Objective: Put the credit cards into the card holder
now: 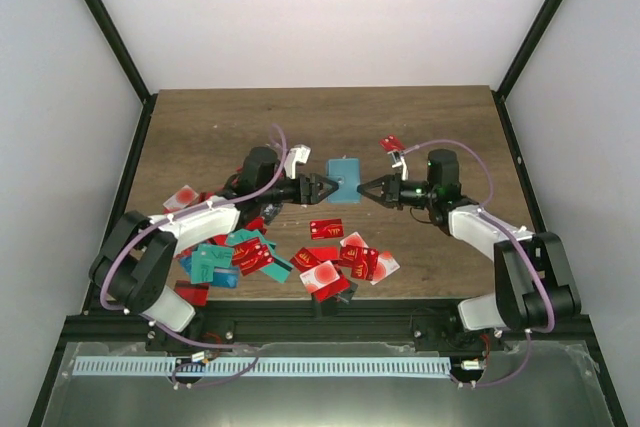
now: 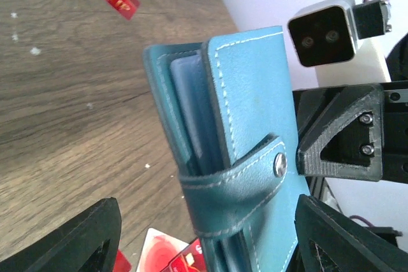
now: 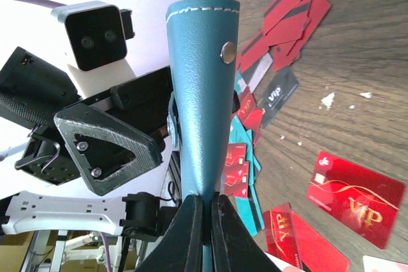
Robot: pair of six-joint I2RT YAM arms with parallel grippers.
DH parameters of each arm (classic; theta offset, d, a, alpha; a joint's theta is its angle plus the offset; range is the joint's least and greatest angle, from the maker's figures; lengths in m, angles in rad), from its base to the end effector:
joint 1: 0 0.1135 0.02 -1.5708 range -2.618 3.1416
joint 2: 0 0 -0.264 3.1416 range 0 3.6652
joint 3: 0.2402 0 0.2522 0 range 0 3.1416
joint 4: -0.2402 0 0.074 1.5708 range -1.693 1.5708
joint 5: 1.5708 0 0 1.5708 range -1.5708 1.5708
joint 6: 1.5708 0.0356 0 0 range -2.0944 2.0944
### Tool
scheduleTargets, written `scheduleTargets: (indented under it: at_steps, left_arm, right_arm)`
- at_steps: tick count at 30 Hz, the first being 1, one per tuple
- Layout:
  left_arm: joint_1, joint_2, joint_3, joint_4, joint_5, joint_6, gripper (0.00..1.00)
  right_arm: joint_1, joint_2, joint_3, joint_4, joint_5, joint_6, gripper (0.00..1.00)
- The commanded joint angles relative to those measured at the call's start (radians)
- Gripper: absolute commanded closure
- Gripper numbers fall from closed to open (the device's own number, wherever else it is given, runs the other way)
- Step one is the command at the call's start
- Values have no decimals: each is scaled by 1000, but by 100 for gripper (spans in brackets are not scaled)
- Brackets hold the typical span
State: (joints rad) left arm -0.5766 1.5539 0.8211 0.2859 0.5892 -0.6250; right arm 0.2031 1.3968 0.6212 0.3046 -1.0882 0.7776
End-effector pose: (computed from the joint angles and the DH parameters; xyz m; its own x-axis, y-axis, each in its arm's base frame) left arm 0.2668 -0.1971 0.2134 -0.8048 -0.0569 -0.5908 0.4963 0.4815 -0.7224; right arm 0.2599 0.0857 0.2038 -0.9248 0.1420 -0.3530 -0.3058 0.2747 0.9116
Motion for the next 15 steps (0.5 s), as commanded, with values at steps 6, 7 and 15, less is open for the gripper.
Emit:
scheduleTargets:
  at_steps: [6,7,15]
  left_arm:
    - [-8,-50,-8,111,110,-5,36]
    - [-9,-54,-8,111,108,-5,40]
    - [-28,-66,-7,109,113,11,66]
  right_arm:
    - [61,-59,50,50,18,61,99]
    - [63,-61,52,50,25,63,99]
    - [86,-78,71,49,82,84,99]
